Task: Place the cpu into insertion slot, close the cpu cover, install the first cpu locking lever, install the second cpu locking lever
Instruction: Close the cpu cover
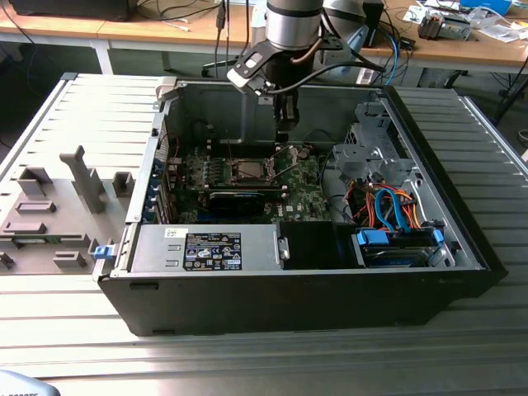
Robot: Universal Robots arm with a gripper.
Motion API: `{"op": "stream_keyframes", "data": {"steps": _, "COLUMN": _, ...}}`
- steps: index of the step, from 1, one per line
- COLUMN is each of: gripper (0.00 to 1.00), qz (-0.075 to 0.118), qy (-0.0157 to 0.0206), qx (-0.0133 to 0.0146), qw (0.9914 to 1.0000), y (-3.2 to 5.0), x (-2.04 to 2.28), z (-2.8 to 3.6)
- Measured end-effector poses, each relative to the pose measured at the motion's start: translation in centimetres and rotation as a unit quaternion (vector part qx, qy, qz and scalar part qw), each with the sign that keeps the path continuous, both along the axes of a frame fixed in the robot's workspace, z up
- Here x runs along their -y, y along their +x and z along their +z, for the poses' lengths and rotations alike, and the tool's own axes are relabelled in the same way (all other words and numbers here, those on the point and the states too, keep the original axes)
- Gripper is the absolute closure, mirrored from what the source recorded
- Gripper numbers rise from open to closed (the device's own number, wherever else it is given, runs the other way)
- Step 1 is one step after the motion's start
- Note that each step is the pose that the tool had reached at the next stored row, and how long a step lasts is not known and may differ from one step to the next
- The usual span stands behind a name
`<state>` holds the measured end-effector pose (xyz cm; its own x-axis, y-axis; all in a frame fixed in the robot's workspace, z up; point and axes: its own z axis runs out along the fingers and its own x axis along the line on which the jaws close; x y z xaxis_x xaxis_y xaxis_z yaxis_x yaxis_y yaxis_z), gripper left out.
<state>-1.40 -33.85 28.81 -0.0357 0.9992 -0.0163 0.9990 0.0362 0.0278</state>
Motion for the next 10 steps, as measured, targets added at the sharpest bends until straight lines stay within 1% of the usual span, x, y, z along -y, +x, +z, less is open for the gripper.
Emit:
{"op": "stream_keyframes", "data": {"steps": 1, "gripper": 0.84, "qz": 0.0, "qy": 0.0, "qx": 0.0, "qw": 1.0, "y": 0.13, "x": 0.0, "z": 0.0}}
{"op": "stream_keyframes", "data": {"steps": 3, "gripper": 0.84, "qz": 0.0, "qy": 0.0, "qx": 0.0, "qw": 1.0, "y": 0.66, "x": 0.0, "z": 0.0}}
{"op": "stream_keyframes", "data": {"steps": 5, "gripper": 0.84, "qz": 0.0, "qy": 0.0, "qx": -0.0001, "qw": 1.0, "y": 0.96, "x": 0.0, "z": 0.0}}
{"op": "stream_keyframes", "data": {"steps": 6, "gripper": 0.84, "qz": 0.0, "qy": 0.0, "qx": -0.0001, "qw": 1.0, "y": 1.35, "x": 0.0, "z": 0.0}}
{"op": "stream_keyframes", "data": {"steps": 10, "gripper": 0.84, "qz": 0.0, "qy": -0.0001, "qx": -0.0001, "qw": 1.0, "y": 1.85, "x": 0.0, "z": 0.0}}
